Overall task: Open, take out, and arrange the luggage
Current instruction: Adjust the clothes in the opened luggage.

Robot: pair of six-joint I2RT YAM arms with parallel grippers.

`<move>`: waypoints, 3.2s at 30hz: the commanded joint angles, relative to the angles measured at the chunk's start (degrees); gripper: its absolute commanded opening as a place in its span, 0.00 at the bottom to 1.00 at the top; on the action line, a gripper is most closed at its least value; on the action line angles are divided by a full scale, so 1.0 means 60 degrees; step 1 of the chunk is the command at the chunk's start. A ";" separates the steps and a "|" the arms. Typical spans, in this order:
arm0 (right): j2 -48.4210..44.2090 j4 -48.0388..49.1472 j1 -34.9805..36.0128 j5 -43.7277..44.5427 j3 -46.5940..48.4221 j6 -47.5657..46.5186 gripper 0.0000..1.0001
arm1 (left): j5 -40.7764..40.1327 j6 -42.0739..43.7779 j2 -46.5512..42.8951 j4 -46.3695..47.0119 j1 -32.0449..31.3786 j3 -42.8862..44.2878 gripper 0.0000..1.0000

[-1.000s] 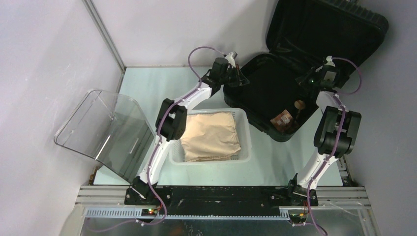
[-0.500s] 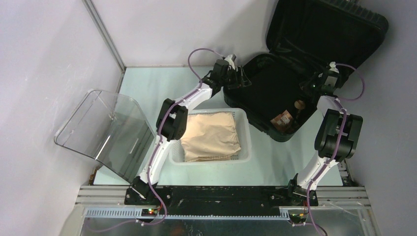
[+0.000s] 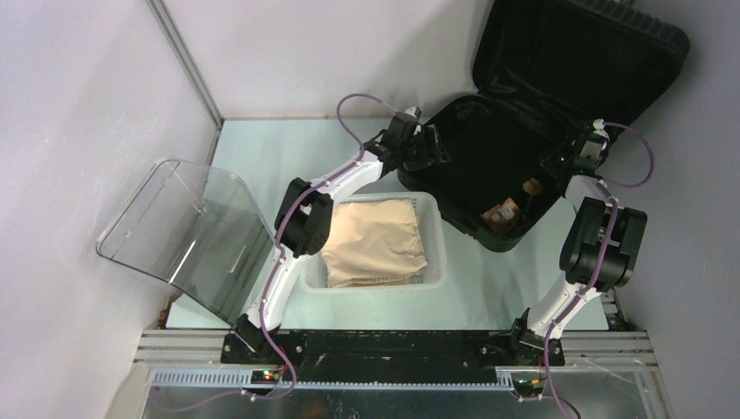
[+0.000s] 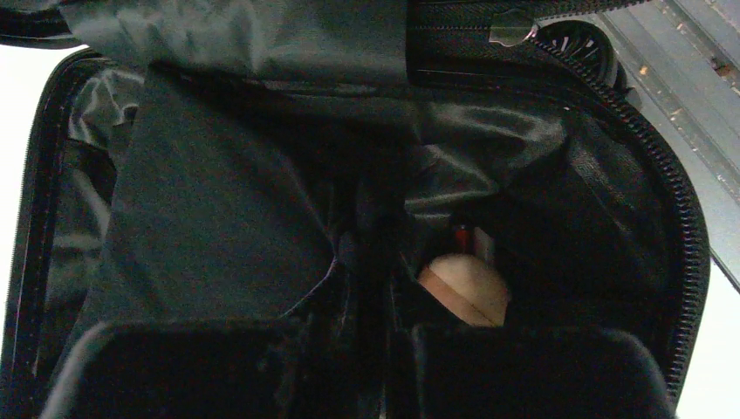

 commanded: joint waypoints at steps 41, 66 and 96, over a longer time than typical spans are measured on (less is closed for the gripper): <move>-0.1015 -0.0770 -0.0290 -0.0318 0.0008 0.0514 0.03 | -0.1013 -0.3536 -0.0399 0.2142 -0.0324 -0.0722 0.02; -0.0778 -0.0362 -0.0422 -0.0478 -0.0003 0.0571 0.02 | -0.1728 -0.4842 0.1017 0.1331 -0.0496 0.0189 0.69; -0.2608 -0.2761 -0.0816 -0.1648 0.0010 -0.0300 0.62 | -0.0696 -0.2940 -0.0083 0.2385 0.0132 0.0751 0.00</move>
